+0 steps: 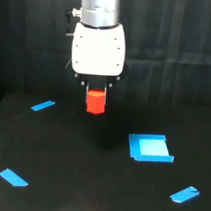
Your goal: Pick up the red object from the table
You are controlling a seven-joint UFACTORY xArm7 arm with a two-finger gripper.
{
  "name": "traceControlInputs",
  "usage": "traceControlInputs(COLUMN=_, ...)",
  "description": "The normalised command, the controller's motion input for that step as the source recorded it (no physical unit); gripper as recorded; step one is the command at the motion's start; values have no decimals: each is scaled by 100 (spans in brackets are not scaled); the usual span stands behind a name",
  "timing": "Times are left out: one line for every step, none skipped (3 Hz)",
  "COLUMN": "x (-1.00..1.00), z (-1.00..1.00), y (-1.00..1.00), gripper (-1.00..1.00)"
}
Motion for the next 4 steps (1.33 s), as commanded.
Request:
traceControlInputs(x=4, z=17, y=-4, gripper=-100)
traceControlInputs(x=9, z=33, y=-2, gripper=-100)
traceControlInputs(x=8, z=20, y=1, gripper=-99)
traceControlInputs(x=-2, z=14, y=-3, gripper=-97)
